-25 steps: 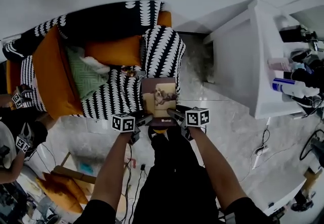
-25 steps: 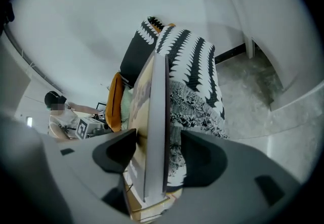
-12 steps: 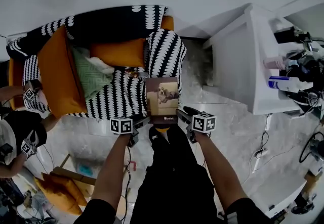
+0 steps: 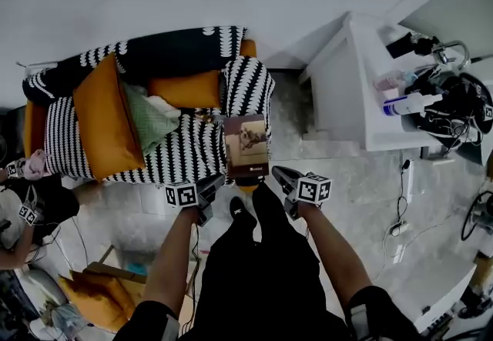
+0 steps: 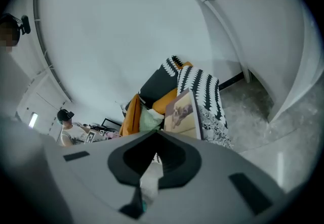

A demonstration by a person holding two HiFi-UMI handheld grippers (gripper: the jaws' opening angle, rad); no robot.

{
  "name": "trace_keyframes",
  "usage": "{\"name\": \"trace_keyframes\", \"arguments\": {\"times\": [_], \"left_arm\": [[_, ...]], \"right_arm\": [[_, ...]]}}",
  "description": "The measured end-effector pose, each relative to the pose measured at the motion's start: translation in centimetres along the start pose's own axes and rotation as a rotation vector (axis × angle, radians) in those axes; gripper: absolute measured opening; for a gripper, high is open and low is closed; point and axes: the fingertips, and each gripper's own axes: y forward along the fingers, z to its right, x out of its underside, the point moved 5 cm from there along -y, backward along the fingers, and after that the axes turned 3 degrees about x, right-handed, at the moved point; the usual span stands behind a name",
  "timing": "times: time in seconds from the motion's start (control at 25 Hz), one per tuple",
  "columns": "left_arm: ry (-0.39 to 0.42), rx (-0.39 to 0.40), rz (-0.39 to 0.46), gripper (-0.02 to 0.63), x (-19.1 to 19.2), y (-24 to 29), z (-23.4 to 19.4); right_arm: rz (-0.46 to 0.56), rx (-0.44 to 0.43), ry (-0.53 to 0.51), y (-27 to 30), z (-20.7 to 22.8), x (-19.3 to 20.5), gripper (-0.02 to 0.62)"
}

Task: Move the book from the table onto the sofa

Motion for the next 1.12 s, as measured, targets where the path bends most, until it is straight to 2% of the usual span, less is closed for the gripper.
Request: {"name": "trace_keyframes", "arguments": {"times": [0.08,0.32,0.44,0.6,0.88,1.12], "left_arm": [[-0.017,0.068,0.037,0.023,0.5,0.2,2.2],[0.025,0.175,0.083,0.011,3.1,-0.6,8.5],[0.034,0.232,0.114,0.011,4.4,-2.3,11.7],[0.093,0.281,0.165,0.011,4.6,-5.6,14.3],[0.128,0.315,0.305,0.011,5.0,-9.9,14.8],[0.120,0.322,0.344,0.011,6.9,-11.9,14.9]], "right_arm": [[0.004,-0.015,-0.010,-0.8,-1.6,0.4,0.008],[0.063,-0.057,-0.063,-3.9,-6.7,2.0,0.008],[0.100,-0.069,-0.056,-5.7,-8.5,3.5,0.006],[0.140,-0.089,-0.051,-7.2,-10.8,5.1,0.008],[0.163,-0.085,-0.110,-9.3,-13.0,7.4,0.008],[0.150,-0.101,-0.161,-9.6,-14.9,8.2,0.006]]}}
